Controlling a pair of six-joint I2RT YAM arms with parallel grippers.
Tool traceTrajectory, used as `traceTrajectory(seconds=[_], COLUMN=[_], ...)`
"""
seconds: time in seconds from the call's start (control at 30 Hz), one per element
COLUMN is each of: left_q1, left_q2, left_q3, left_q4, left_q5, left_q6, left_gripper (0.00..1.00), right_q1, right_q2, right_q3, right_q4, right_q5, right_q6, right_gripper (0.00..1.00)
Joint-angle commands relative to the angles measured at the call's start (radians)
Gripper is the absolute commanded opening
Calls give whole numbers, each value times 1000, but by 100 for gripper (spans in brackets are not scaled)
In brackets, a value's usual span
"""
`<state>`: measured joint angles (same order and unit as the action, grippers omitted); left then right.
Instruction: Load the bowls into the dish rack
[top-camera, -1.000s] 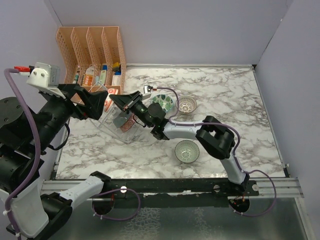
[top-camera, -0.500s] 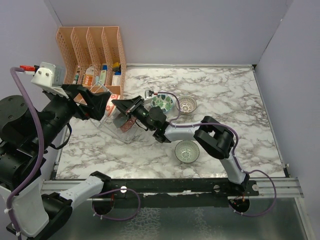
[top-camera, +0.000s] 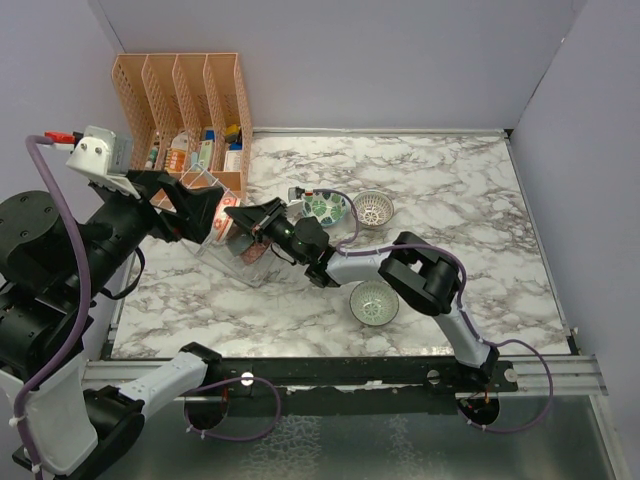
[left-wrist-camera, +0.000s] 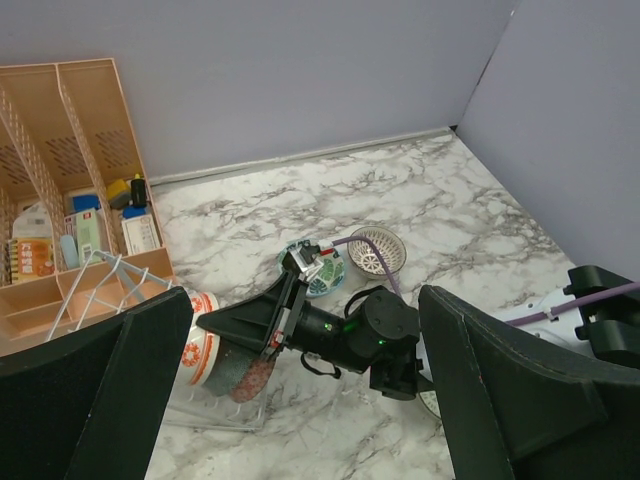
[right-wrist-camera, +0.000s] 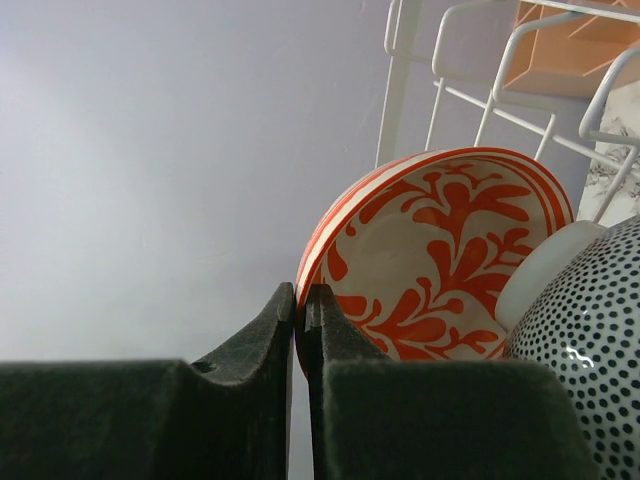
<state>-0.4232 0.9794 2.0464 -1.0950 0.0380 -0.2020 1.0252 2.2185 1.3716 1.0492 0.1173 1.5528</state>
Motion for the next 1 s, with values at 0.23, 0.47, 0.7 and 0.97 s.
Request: traceTrajectory(seconds=[0.23,0.47,0.7,0.97], left_q1=[-3,-3,-3,-4], left_q2=[-15,-15,-17,-18], left_q3=[-15,-28,-34,-47], left_q4=[7,13,24,50], left_q5=[27,27,19,15], left_q6=[18,21,21,15], left_gripper=[99,99,99,99], right_q1=[-5,-7,-7,-7], right_q2=[-9,-14,-85,-169], right_q3=[26,27,-10,-58], right_q4=[-33,-69,-156,-328], right_q5=[-37,-52,-50,-80], right_q6=[-6,9,6,37], right_gripper=[20,33,45,49])
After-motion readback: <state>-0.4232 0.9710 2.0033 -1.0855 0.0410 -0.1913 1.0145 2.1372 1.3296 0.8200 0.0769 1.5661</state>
